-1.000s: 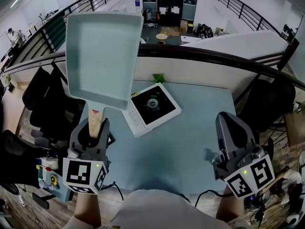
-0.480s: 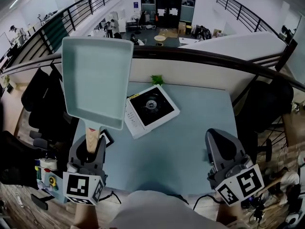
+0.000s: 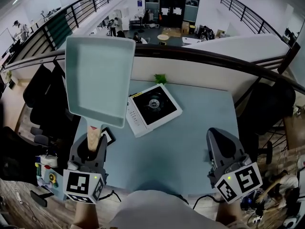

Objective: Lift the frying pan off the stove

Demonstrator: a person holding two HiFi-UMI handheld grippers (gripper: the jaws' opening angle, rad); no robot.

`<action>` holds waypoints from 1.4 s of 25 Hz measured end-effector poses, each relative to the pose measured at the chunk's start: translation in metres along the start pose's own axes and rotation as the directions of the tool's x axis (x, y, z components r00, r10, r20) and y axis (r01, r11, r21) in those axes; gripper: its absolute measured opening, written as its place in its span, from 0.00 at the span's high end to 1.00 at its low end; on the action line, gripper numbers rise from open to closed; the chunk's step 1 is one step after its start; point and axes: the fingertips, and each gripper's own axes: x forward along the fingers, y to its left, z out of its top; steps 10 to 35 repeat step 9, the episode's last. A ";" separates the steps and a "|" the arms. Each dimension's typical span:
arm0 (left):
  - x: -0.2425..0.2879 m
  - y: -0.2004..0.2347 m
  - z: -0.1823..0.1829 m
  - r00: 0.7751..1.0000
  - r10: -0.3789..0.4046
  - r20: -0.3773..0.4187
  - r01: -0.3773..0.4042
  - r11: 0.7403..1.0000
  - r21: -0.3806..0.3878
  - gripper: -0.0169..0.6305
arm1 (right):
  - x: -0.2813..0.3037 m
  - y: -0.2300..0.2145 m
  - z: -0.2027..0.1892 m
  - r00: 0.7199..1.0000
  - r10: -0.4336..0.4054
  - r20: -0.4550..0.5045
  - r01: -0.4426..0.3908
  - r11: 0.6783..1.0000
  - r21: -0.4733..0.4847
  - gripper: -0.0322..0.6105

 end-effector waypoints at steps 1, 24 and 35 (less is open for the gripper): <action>0.000 0.001 0.000 1.000 0.002 -0.002 -0.002 1.000 0.004 0.79 | 0.000 -0.001 -0.001 1.000 -0.002 0.000 0.002 1.000 0.003 0.95; 0.003 0.001 0.000 1.000 0.007 -0.016 -0.007 1.000 0.023 0.78 | 0.002 -0.005 -0.001 1.000 -0.004 0.006 0.004 1.000 0.018 0.95; 0.003 0.001 0.000 1.000 0.007 -0.016 -0.007 1.000 0.023 0.78 | 0.002 -0.005 -0.001 1.000 -0.004 0.006 0.004 1.000 0.018 0.95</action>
